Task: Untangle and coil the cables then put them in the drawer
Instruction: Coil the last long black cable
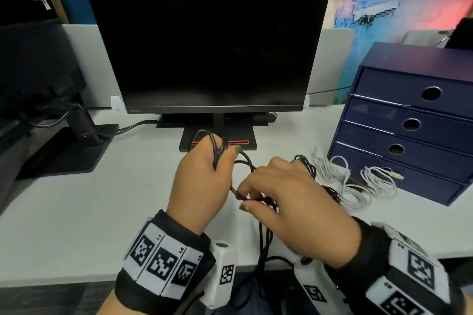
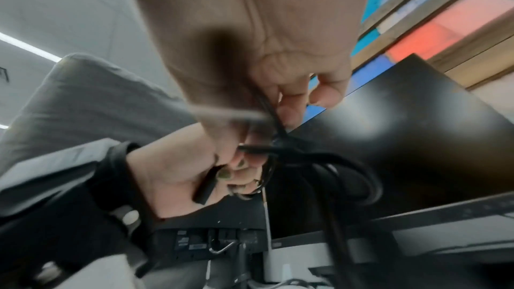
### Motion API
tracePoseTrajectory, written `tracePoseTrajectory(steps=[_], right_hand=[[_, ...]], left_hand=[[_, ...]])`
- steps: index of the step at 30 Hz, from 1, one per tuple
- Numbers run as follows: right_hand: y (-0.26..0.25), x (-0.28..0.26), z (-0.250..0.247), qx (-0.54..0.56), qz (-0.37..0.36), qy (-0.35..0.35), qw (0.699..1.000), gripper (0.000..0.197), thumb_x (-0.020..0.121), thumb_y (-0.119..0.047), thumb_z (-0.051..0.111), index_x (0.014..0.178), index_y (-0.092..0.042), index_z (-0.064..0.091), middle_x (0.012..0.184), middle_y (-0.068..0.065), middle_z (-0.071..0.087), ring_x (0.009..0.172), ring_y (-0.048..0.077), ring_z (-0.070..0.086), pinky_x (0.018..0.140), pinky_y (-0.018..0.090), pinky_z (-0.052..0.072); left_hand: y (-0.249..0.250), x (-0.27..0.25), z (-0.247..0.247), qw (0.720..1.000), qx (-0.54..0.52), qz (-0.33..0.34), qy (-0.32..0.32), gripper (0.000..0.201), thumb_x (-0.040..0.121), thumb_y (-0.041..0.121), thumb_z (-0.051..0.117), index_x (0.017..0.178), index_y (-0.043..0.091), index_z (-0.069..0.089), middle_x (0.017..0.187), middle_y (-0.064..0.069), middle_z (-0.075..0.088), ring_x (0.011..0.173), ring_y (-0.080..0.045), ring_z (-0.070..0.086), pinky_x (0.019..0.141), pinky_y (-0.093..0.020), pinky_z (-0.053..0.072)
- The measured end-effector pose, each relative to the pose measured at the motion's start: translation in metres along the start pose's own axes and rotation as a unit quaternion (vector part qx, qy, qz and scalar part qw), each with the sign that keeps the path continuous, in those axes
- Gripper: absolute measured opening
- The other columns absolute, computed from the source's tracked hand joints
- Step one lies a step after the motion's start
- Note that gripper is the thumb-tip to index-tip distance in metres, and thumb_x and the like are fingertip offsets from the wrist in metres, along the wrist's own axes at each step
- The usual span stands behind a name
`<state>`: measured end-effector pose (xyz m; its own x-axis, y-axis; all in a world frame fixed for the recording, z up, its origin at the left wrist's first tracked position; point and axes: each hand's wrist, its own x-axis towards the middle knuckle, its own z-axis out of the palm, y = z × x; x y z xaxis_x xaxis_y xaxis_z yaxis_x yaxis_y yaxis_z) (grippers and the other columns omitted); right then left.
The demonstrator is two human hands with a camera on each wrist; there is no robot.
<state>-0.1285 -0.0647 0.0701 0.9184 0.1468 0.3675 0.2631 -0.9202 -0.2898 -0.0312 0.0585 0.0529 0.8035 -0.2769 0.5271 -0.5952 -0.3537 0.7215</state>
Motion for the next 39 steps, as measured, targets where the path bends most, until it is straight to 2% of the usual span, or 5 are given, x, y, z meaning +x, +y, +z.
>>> tracePoseTrajectory(steps=[6,13,20,26,39], right_hand=[[0.029,-0.022,0.011,-0.133,-0.036,0.011,0.99,0.023,0.07,-0.01,0.065,0.071,-0.033,0.07,0.108,-0.005,0.058,0.101,0.019,0.045,0.082,0.036,0.037],[0.066,-0.04,0.002,-0.006,0.159,0.006,0.987,0.039,0.077,-0.064,0.04,0.086,-0.043,0.072,0.086,-0.017,0.054,0.09,0.004,0.047,0.08,0.034,0.027],[0.096,-0.056,-0.008,-0.107,0.23,0.087,0.963,0.052,0.078,0.007,0.057,0.093,-0.039,0.073,0.076,-0.022,0.055,0.082,0.014,0.054,0.078,0.039,0.032],[0.085,-0.039,-0.006,0.117,0.224,0.032,0.967,0.057,0.079,0.014,0.044,0.111,-0.025,0.071,0.122,-0.022,0.056,0.116,-0.004,0.045,0.094,-0.006,0.021],[0.039,-0.017,0.024,0.437,0.178,0.044,0.881,0.028,0.089,0.002,0.06,0.098,-0.021,0.074,0.106,-0.005,0.066,0.096,0.02,0.069,0.086,0.034,0.055]], left_hand=[[-0.025,0.022,-0.036,0.985,-0.015,-0.071,0.155,0.025,0.095,0.026,0.054,0.076,0.01,0.051,0.063,-0.006,0.052,0.06,-0.019,0.048,0.057,-0.023,0.037],[-0.04,0.028,-0.052,0.971,-0.023,-0.073,0.228,0.026,0.096,0.031,0.05,0.084,0.007,0.052,0.076,-0.021,0.057,0.068,-0.031,0.051,0.059,-0.034,0.039],[-0.037,0.029,-0.061,0.951,-0.062,-0.065,0.294,0.023,0.087,0.048,0.049,0.078,0.027,0.051,0.08,-0.014,0.063,0.066,-0.025,0.053,0.065,-0.044,0.048],[-0.006,0.015,-0.037,0.979,-0.062,-0.004,0.196,0.025,0.097,0.03,0.049,0.074,0.02,0.046,0.06,-0.006,0.053,0.055,-0.02,0.049,0.057,-0.036,0.042],[0.008,-0.006,0.004,0.998,-0.015,0.05,0.031,0.019,0.096,0.028,0.048,0.081,0.017,0.049,0.059,0.005,0.048,0.061,-0.011,0.05,0.054,-0.021,0.04]])
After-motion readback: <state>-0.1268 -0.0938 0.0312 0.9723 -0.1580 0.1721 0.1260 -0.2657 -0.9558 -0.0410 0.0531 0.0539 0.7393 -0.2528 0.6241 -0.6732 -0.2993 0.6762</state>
